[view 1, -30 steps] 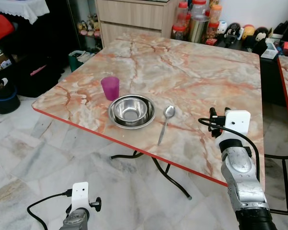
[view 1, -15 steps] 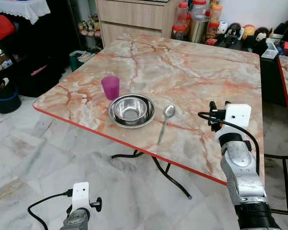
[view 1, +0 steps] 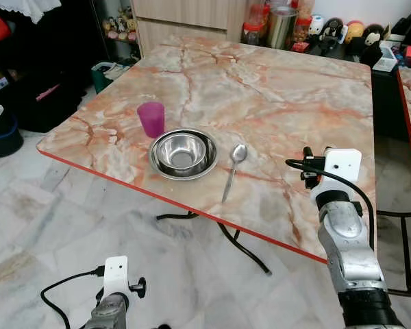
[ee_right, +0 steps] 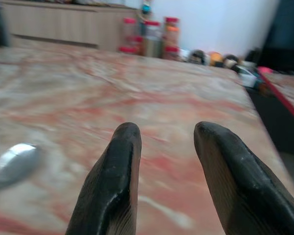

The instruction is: Setting the table

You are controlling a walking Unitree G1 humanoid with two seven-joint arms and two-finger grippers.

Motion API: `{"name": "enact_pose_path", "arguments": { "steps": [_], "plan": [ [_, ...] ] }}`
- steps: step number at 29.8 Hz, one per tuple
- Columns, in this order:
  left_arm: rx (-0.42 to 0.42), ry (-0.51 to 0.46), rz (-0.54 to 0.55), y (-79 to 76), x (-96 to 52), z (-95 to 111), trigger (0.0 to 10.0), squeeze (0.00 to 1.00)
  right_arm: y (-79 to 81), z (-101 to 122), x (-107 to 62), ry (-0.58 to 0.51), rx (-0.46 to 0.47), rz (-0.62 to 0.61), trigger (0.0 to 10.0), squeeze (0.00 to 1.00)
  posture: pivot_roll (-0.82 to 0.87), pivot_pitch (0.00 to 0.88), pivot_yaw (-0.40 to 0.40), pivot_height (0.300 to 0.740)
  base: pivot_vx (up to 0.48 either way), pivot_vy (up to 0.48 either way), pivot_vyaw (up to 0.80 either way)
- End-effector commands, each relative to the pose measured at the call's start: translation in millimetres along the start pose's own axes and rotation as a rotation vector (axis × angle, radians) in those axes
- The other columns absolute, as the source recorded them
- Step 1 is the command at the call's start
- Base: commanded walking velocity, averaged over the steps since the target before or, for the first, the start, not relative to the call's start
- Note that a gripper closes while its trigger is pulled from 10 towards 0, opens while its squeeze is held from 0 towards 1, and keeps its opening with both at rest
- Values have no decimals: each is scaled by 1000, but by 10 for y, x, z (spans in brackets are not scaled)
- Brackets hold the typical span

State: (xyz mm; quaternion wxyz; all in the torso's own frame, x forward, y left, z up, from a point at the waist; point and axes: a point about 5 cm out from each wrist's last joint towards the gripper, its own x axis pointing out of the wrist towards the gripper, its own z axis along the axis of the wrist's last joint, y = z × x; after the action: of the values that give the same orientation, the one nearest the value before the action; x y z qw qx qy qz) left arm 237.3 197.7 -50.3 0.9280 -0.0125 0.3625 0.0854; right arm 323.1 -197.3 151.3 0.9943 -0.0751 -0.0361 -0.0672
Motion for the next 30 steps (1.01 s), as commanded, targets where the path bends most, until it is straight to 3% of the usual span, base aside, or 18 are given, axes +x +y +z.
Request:
{"name": "enact_pose_path", "arguments": {
  "steps": [1,18,25,30],
  "plan": [
    [1,8,-1,-4,-2,-14,10000,0,-45,20,-11,-10,5,-22,10000,0,-181,165,29,740,0,-251,0],
    [1,10,0,-2,0,-9,10000,0,-60,51,23,-19,-4,-27,10000,0,-174,157,20,740,0,-254,0],
    [-8,13,-2,-24,-3,-23,10000,0,-55,105,46,-41,-67,15,10000,0,-177,148,4,740,0,-254,0],
    [-12,13,-2,-34,-4,-29,10000,0,-53,111,59,-39,-89,11,10000,0,-175,147,-2,740,0,-255,658]
  ]
}}
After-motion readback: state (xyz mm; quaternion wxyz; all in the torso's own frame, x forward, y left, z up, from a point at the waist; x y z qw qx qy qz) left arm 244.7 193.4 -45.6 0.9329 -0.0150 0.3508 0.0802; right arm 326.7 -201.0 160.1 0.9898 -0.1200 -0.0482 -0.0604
